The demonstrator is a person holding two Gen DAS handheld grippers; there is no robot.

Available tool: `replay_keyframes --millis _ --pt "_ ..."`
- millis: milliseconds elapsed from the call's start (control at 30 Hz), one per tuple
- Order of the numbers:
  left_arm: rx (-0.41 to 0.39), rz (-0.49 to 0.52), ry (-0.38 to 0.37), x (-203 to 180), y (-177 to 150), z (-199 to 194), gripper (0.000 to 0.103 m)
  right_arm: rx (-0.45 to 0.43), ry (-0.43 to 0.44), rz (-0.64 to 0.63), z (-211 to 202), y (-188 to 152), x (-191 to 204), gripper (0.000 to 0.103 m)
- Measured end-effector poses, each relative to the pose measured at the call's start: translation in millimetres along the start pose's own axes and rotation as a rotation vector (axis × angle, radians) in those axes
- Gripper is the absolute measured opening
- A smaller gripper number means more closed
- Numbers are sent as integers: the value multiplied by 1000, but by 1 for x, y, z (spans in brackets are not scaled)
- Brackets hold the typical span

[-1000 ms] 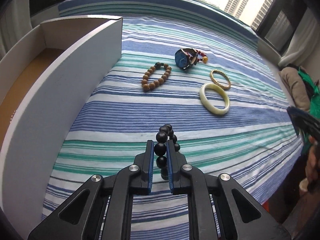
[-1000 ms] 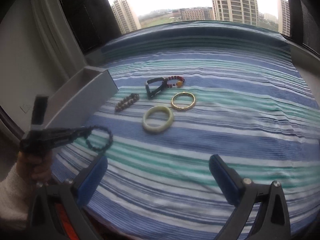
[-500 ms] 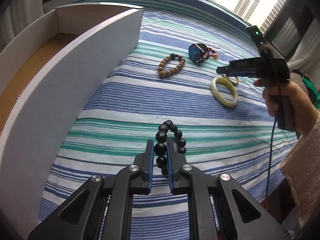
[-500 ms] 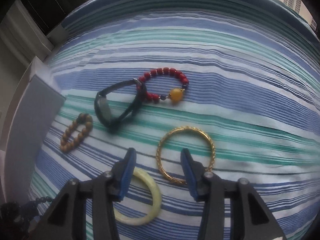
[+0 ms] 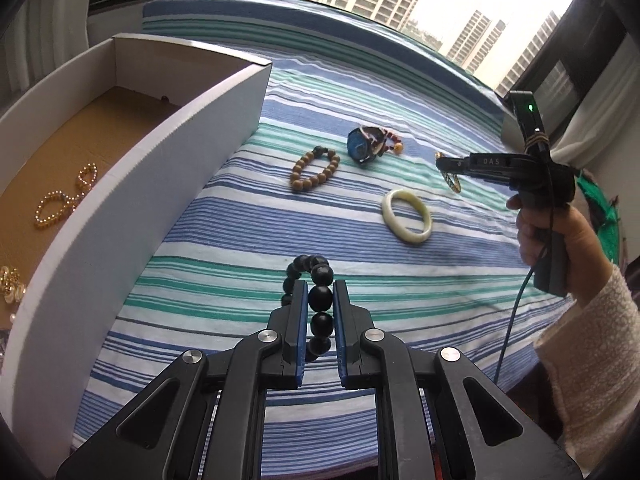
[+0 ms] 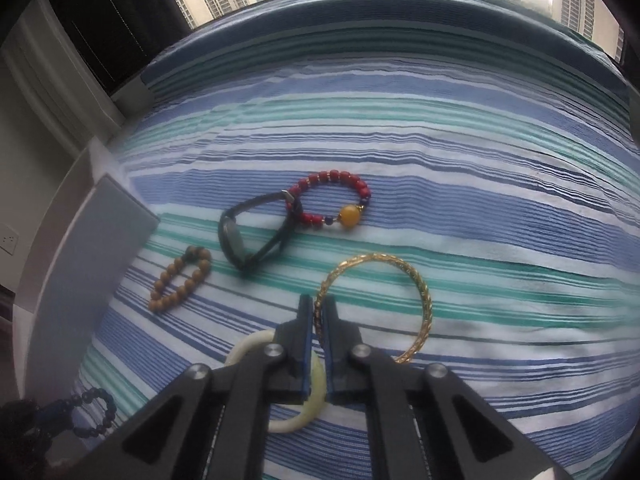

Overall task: Organize jewelry
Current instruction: 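Carry both held pieces into the white box and open both tools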

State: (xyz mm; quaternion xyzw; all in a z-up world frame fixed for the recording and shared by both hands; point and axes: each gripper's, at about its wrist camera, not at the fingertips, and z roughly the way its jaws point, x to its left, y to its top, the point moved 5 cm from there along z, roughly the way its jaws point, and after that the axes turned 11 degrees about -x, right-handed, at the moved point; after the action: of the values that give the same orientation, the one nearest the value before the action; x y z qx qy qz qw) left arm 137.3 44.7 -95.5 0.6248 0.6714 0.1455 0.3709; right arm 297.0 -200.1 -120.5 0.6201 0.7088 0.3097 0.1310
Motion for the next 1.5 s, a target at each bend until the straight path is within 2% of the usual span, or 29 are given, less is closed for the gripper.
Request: replay_keyframes --millis 100,233,333,567,733,900,1067,1333,1500 --pt "-23 -39 -29 2 8 -17 10 -10 44 -14 -24 -3 10 5" --pt "-53 -101 -55 12 21 -47 10 -23 108 -88 -43 -6 46 5" --pt "-112 -126 -43 26 38 -78 10 -46 169 -145 -56 -2 86 5" --pt "-301 -173 73 83 71 -163 10 -117 329 -280 -90 12 198 5" --pt "-368 -216 180 132 69 -194 10 -156 435 -359 -102 15 273 5" --pt "-361 -273 247 172 51 -199 10 -131 505 -418 -91 12 334 5" --pt "-305 -298 310 196 23 -184 10 -42 563 -461 -63 -12 388 5" --pt "-218 -339 344 217 -11 -160 10 78 536 -584 -14 -65 442 5" --pt "-183 -342 377 225 -26 -148 10 118 500 -601 9 -83 450 8"
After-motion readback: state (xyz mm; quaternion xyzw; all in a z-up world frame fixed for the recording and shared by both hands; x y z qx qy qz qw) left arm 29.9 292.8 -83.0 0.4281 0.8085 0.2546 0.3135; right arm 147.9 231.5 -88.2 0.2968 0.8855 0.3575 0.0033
